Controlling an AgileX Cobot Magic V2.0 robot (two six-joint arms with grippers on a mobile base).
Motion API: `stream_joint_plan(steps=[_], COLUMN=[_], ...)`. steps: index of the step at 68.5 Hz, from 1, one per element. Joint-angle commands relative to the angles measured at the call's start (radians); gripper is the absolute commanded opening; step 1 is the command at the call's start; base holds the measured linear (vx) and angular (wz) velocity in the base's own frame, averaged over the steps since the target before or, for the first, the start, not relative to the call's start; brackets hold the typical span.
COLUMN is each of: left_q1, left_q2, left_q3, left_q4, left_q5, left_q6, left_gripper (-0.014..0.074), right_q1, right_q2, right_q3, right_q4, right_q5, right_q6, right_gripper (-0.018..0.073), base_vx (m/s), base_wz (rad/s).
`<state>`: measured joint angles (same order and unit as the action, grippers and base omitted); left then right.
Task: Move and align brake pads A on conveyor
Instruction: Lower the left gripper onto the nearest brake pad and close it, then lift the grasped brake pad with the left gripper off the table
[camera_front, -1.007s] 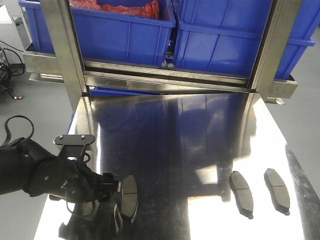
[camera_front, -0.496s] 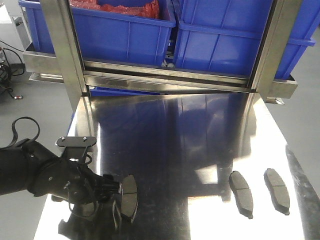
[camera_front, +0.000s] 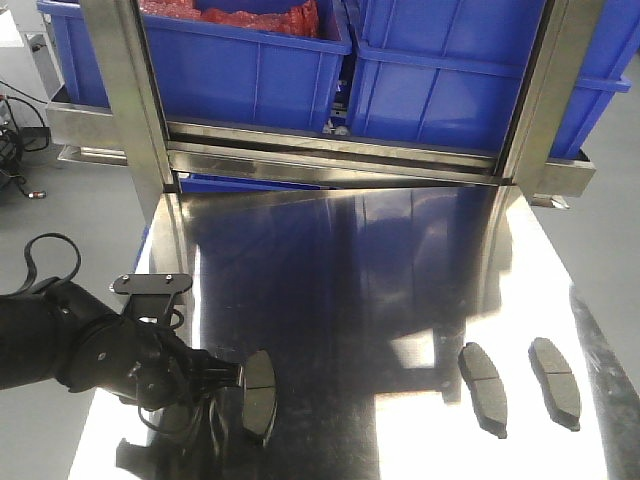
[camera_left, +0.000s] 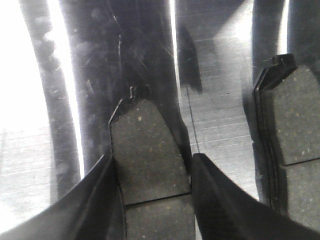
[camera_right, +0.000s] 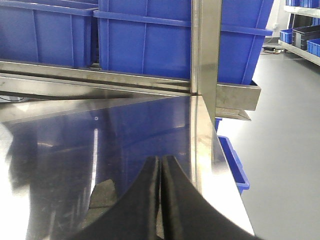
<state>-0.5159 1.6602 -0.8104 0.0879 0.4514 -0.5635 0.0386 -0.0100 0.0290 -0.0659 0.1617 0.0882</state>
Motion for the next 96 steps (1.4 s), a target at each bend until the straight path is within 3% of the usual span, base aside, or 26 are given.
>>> stream_joint_plan(steps=[1,32,96], left_q1=[-0.006,-0.006,-0.006], left_q2=[-0.032,-0.044,-0.221], left_q3=[-0.022,-0.022,-0.022], left_q4=[-0.007,-0.004,0.011], left_q5=[-0.012,-0.034,-0.039], left_q6=[-0.007,-0.006,-0.004], left_gripper=[0.0166,0.0049,0.0059], right_q1=[-0.007,-0.007,-0.007], right_q2=[-0.016,-0.016,-0.016], right_q3=[0.019,0.019,0.019], right_q4=[-0.004,-0.004,-0.004], right_q5=[-0.069,-0.069,-0.069], right_q6=[-0.007,-0.007,-0.007], right_gripper=[-0.0005,-0.0005,-0.0005], base_vx=[0.0,0.0,0.0], base_wz=[0.0,0.0,0.0])
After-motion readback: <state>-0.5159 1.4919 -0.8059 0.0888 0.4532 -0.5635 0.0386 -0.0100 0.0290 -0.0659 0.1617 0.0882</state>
